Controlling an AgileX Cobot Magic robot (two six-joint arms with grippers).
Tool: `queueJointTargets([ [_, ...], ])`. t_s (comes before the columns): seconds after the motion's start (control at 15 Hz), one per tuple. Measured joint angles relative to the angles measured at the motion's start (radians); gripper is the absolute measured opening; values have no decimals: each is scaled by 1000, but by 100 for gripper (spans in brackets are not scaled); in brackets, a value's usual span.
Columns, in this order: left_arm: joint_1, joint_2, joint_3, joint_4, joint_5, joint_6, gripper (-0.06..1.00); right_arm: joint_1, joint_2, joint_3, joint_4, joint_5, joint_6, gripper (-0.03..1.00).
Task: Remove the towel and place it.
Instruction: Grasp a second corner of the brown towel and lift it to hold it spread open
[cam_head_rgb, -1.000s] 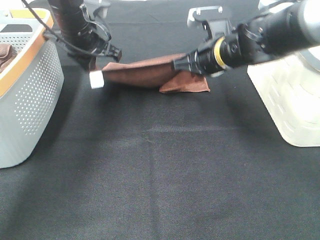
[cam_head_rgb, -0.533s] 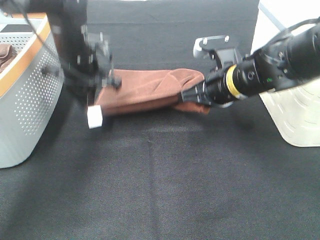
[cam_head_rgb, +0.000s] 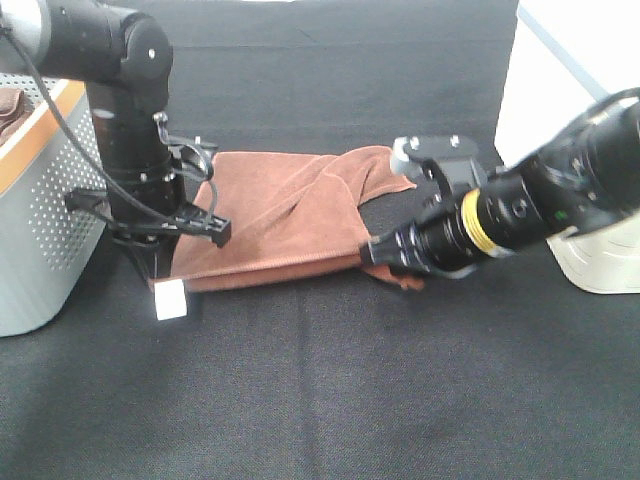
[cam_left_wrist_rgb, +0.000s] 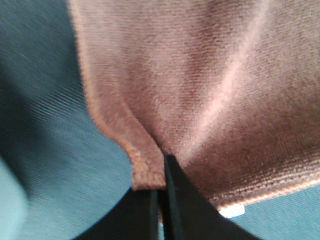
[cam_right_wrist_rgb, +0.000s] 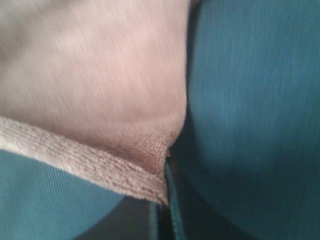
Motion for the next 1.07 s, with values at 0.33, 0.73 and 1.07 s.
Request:
queueJointTargets([
  [0.33, -11, -49, 11, -73, -5, 0, 0, 1, -168, 118, -51, 90, 30, 0],
  [0.73, -16, -100, 10, -140, -33, 0, 0, 12, -322, 151, -65, 261, -29, 0],
  [1.07, -15, -191, 12, -109, -18, 0, 0, 8, -402, 160, 127, 183, -115, 0],
])
